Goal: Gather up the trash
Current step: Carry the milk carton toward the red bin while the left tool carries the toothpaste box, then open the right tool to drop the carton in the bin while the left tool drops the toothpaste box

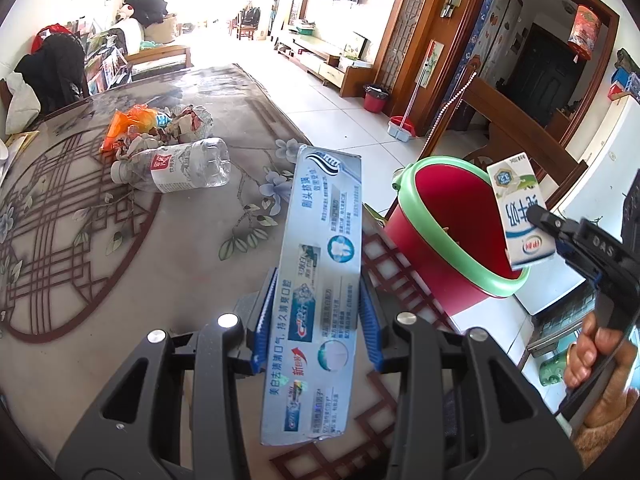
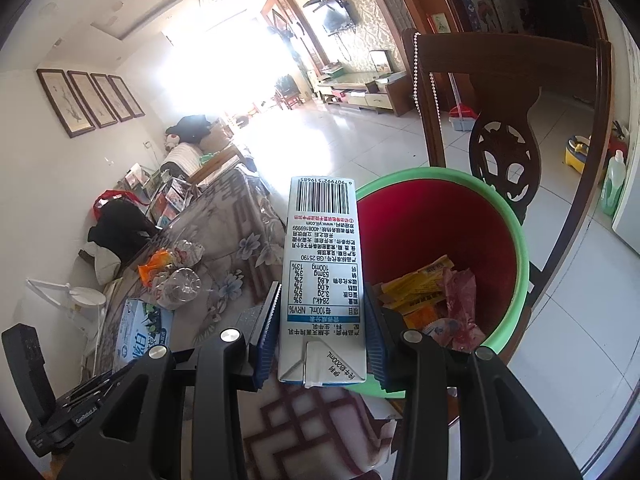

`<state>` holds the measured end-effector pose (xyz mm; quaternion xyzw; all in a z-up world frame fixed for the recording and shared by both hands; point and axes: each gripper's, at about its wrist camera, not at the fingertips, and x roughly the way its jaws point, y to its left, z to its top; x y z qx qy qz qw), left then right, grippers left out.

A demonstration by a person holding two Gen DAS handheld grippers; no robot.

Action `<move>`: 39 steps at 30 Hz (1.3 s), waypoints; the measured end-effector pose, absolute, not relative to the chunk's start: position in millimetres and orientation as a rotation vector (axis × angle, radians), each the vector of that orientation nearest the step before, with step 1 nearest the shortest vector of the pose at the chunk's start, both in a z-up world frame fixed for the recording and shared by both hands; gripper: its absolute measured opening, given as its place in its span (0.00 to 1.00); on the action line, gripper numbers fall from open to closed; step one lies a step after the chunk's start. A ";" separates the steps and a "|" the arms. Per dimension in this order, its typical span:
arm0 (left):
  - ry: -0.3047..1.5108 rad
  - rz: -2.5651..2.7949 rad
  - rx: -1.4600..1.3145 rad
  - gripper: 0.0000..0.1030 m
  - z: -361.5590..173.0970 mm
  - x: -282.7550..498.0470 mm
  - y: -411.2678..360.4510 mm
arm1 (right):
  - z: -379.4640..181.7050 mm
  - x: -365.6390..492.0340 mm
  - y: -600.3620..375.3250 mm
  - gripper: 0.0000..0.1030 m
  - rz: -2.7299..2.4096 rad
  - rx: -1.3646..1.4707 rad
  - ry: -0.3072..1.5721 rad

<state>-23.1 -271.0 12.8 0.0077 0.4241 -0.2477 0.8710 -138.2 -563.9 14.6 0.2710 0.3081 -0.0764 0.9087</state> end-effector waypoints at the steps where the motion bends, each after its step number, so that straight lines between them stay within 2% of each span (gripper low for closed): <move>1: 0.888 -0.519 0.015 0.35 12.2 -22.7 -271.8 | 14.5 -135.8 -567.4 0.38 -0.169 0.556 0.636; 2: 0.891 -0.520 0.015 0.35 11.6 -22.1 -273.0 | 14.3 -133.1 -572.0 0.40 -0.190 0.553 0.635; 3: 0.894 -0.524 0.014 0.35 11.2 -21.1 -273.7 | 14.3 -132.1 -576.1 0.54 -0.208 0.553 0.629; 4: 0.896 -0.529 0.012 0.35 10.9 -20.3 -275.5 | 15.1 -133.2 -581.2 0.64 -0.229 0.557 0.613; 10: 0.896 -0.620 0.033 0.35 13.9 -11.7 -310.5 | 17.7 -160.5 -596.2 0.64 -0.323 0.558 0.551; 20: 0.872 -0.884 0.071 0.35 39.5 -2.7 -429.2 | 15.6 -209.4 -614.7 0.64 -0.451 0.569 0.519; 22: 0.863 -0.906 0.050 0.38 43.6 2.3 -440.9 | 17.4 -213.1 -615.7 0.64 -0.467 0.561 0.513; 23: 0.854 -0.912 0.034 0.45 46.8 5.8 -447.2 | 17.8 -214.3 -615.9 0.64 -0.471 0.559 0.512; 24: 0.852 -0.910 0.031 0.66 48.7 8.4 -449.6 | 17.9 -214.7 -615.5 0.64 -0.471 0.558 0.515; 25: 0.843 -0.905 0.026 0.71 50.7 10.8 -449.8 | 17.9 -214.9 -614.8 0.64 -0.467 0.559 0.519; 32: 0.816 -0.827 -0.019 0.72 43.5 11.5 -388.8 | 18.8 -199.6 -591.0 0.64 -0.387 0.559 0.534; 39: 0.906 -0.597 -0.103 0.72 11.5 25.7 -258.2 | 25.2 -166.1 -544.6 0.64 -0.244 0.493 0.582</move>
